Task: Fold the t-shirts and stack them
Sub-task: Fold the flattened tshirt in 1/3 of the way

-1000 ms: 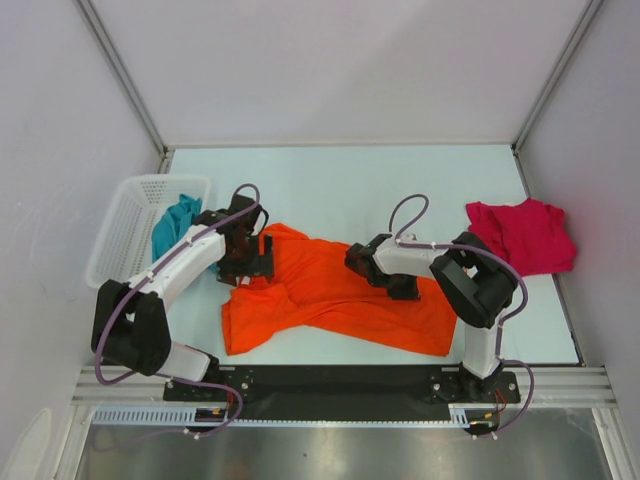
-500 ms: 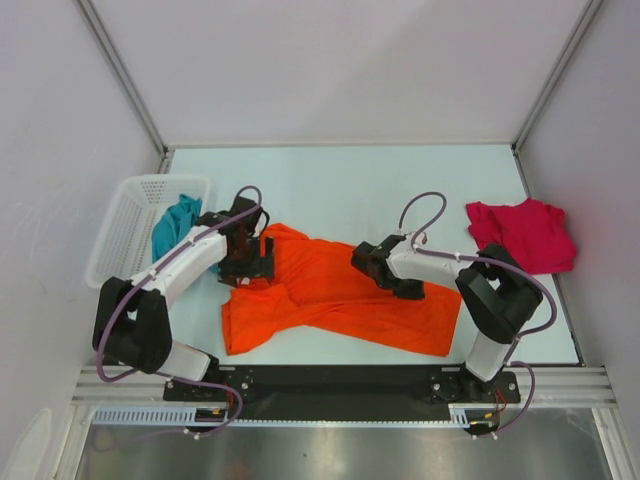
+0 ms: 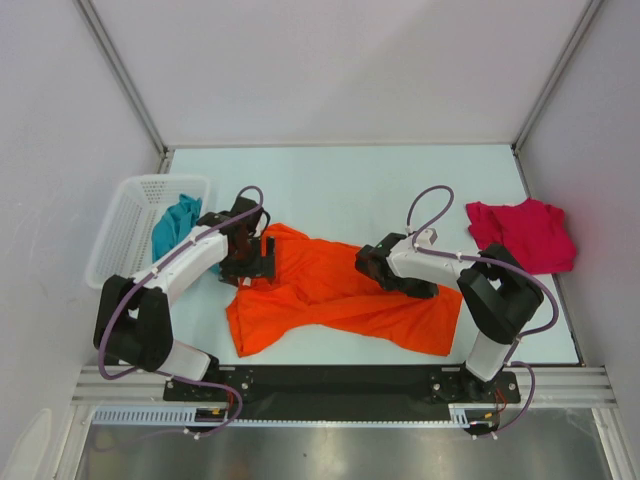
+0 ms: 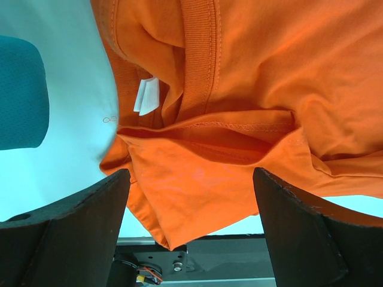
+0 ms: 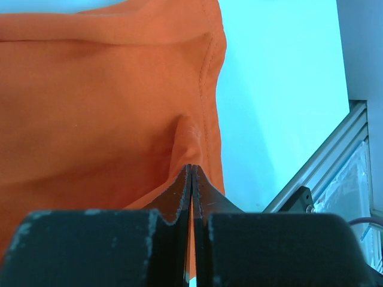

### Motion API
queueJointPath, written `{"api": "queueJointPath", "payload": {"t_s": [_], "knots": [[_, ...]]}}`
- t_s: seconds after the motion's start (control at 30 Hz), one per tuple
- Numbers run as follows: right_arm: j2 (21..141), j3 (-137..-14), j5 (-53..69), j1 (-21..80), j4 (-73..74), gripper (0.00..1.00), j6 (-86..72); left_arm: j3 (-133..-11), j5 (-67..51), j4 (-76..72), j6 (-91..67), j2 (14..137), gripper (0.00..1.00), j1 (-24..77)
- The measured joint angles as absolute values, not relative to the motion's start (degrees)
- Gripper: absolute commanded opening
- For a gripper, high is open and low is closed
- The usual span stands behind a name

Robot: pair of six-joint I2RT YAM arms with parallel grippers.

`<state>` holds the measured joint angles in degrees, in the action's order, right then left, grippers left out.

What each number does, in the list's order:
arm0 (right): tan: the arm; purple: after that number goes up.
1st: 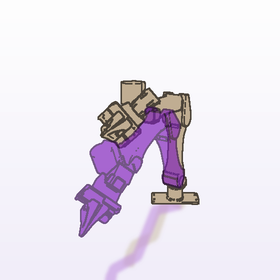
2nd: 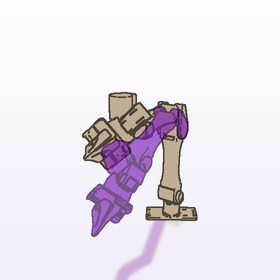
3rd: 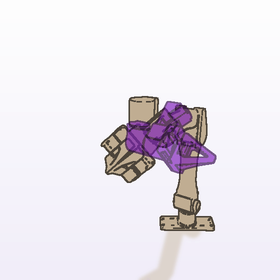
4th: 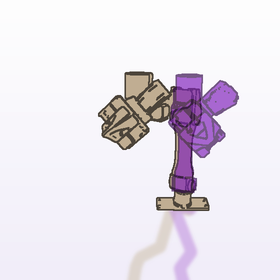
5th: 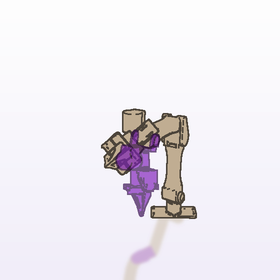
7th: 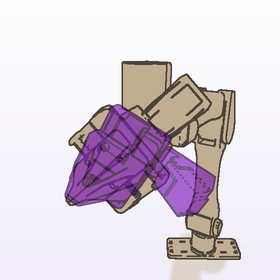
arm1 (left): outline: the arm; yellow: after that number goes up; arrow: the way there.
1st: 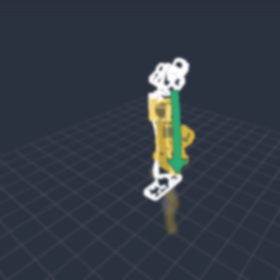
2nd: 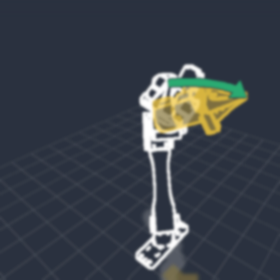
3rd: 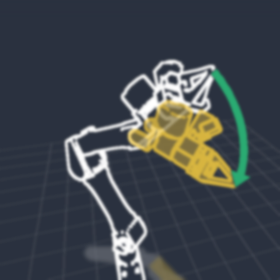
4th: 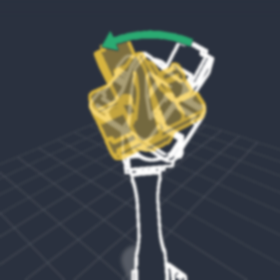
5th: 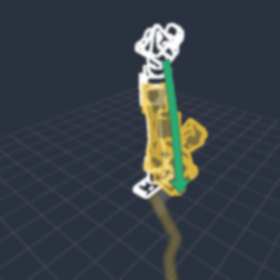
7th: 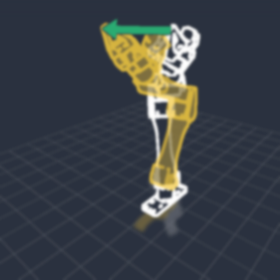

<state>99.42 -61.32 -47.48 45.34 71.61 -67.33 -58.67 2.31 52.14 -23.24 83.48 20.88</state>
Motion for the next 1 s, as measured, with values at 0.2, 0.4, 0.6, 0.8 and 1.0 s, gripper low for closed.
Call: {"api": "queueJointPath", "payload": {"t_s": [0.2, 0.4, 0.6, 0.8, 1.0], "knots": [[101.0, -63.3, -47.7, 45.7, 72.2, 0.0, -67.3, -57.3, 2.2, 51.6, -22.8, 83.5, 0.89, 20.9], [102.5, -64.8, -47.7, 46.7, 72.3, 0.0, -67.0, -53.0, 0.4, 50.5, -22.4, 83.5, 0.87, 20.9], [103.0, -65.1, -47.7, 46.9, 72.3, 0.0, -66.2, -50.7, -1.3, 48.7, -22.4, 86.3, 0.82, 21.8], [103.2, -65.2, -47.8, 46.9, 72.3, 0.0, -66.0, -50.7, -2.0, 45.6, -22.5, 90.3, 0.65, 22.1], [103.6, -65.2, -48.1, 46.9, 72.3, 0.0, -66.0, -50.7, -2.2, 44.6, -22.7, 90.5, 0.08, 22.1]]}}
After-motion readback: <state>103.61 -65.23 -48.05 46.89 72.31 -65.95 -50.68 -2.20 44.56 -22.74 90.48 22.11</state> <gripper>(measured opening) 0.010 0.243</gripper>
